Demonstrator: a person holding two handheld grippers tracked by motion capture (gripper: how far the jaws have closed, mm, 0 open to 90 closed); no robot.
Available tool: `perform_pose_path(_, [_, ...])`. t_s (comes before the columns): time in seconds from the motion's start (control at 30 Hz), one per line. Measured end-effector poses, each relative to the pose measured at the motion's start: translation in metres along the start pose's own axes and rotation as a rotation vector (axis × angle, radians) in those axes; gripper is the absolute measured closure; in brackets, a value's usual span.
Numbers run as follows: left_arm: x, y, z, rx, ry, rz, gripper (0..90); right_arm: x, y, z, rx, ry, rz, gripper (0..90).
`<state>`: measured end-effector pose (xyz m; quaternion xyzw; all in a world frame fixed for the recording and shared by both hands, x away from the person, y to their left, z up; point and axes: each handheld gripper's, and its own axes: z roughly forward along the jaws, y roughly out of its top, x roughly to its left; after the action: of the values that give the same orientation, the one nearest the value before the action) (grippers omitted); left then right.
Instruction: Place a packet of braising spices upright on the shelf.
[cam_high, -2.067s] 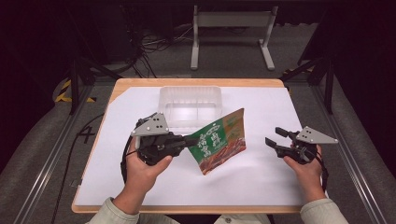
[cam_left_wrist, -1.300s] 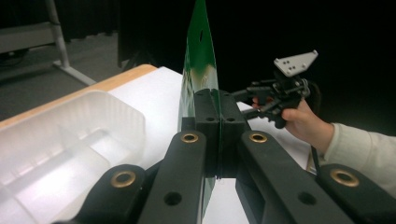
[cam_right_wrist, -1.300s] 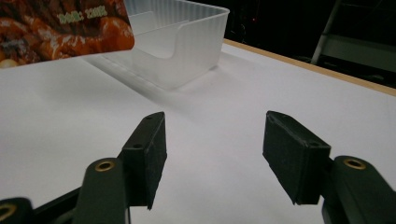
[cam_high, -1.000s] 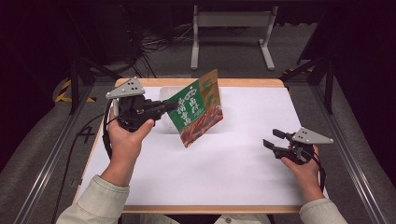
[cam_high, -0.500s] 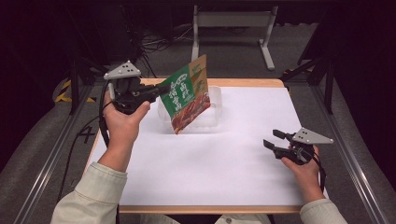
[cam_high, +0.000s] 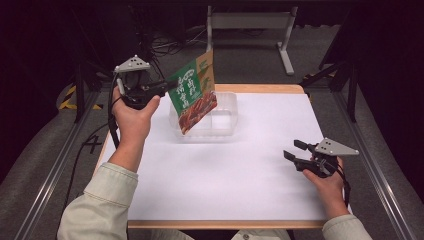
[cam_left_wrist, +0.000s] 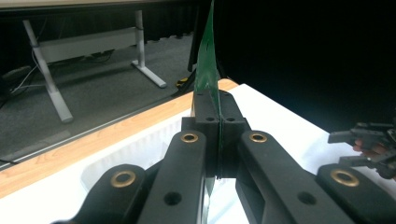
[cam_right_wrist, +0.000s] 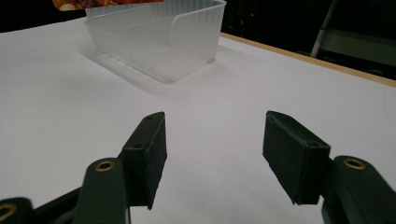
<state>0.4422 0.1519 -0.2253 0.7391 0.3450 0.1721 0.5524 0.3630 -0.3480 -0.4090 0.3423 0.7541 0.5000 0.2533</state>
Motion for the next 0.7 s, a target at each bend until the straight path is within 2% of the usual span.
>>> perform_pose_path(0.7, [0.023,-0.002,0.027,-0.015,0.092,-0.07,90.0,-0.004,-0.003,0.0,0.002,0.0,0.009,40.1])
